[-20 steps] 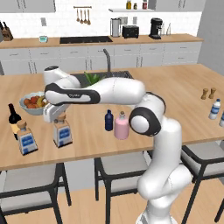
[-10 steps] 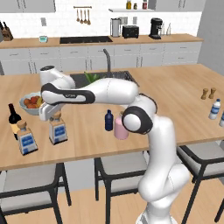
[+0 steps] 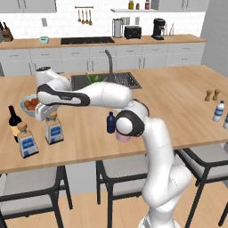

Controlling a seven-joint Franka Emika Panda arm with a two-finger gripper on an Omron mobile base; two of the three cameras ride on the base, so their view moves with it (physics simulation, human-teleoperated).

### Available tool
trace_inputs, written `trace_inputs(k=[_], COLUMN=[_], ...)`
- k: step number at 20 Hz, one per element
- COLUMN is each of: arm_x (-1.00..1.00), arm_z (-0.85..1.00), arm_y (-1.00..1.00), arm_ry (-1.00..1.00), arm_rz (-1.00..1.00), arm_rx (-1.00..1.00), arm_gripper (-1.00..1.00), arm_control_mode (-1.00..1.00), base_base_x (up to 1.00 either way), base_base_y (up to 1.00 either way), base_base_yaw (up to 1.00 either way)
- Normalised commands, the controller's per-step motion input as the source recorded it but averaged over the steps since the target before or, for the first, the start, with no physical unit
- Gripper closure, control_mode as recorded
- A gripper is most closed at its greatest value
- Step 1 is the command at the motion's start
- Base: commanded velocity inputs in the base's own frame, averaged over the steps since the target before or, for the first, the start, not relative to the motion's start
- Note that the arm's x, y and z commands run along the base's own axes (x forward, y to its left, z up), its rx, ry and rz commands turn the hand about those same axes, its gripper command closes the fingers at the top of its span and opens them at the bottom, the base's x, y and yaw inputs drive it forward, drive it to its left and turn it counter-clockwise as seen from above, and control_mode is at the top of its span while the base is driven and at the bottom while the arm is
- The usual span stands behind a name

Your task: Move the plastic bottles in the middle to the plastics group, and the glass bottles in the middle to the glass group.

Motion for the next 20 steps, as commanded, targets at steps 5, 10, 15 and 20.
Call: trace_inputs(k=[5, 10, 15, 20], arm_x=[0.0, -0.12, 0.11, 0.21], arm_z=[-0.26, -0.43, -0.01, -0.05], arm_y=[0.12, 0.0, 0.07, 0.11], arm_ry=[0.0, -0.02, -0.04, 0.0], arm_rz=[0.02, 0.0, 0.0, 0.0], arm_rx=[0.0, 0.0, 0.0, 0.0], arm_gripper=[1.0, 1.0, 1.0, 1.0], arm_control_mode=[-1.0, -1.0, -1.0, -1.0], base_base_x=[0.0, 0.0, 0.0, 0.0], base_base_y=[0.0, 0.0, 0.0, 0.0], base_base_yaw=[0.0, 0.0, 0.0, 0.0])
